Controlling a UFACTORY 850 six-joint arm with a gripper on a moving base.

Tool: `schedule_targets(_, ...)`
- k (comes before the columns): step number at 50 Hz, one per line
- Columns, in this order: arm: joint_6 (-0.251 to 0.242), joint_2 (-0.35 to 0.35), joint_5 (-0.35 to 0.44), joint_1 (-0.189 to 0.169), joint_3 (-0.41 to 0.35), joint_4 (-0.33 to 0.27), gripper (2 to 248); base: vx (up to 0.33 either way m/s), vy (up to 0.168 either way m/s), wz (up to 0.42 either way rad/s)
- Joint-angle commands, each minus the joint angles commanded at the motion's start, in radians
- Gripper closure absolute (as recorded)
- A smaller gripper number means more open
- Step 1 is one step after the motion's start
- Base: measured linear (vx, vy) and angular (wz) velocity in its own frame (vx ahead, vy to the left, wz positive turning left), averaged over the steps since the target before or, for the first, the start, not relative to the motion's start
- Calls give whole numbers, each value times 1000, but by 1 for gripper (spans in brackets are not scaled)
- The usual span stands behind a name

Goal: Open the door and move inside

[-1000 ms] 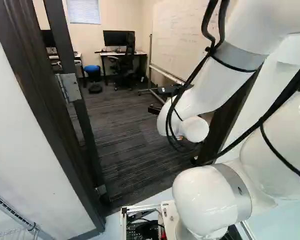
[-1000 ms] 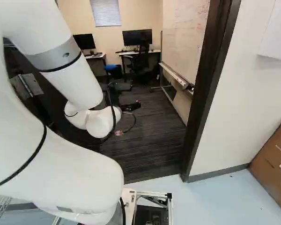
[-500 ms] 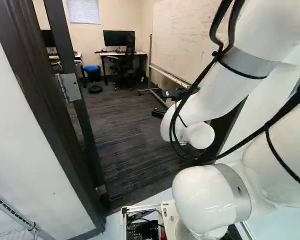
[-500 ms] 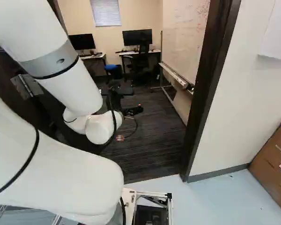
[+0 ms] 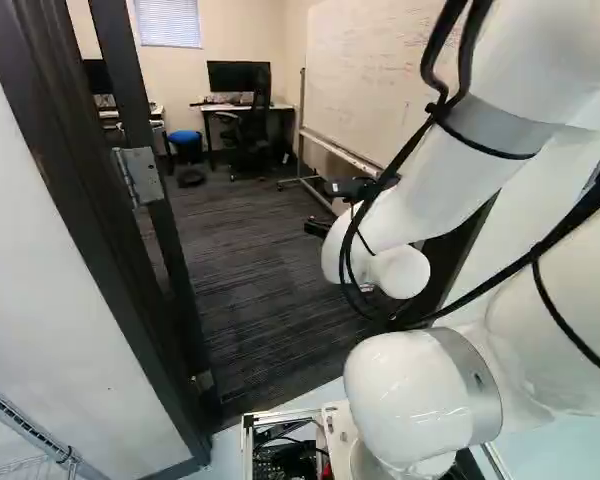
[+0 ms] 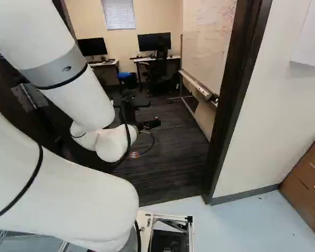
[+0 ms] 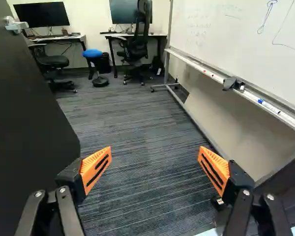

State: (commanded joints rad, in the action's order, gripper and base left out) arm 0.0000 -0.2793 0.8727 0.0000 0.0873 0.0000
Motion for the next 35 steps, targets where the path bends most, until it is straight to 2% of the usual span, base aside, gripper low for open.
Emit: schedule_targets(35, 0, 0, 0, 0, 0, 0, 3, 78, 2, -7)
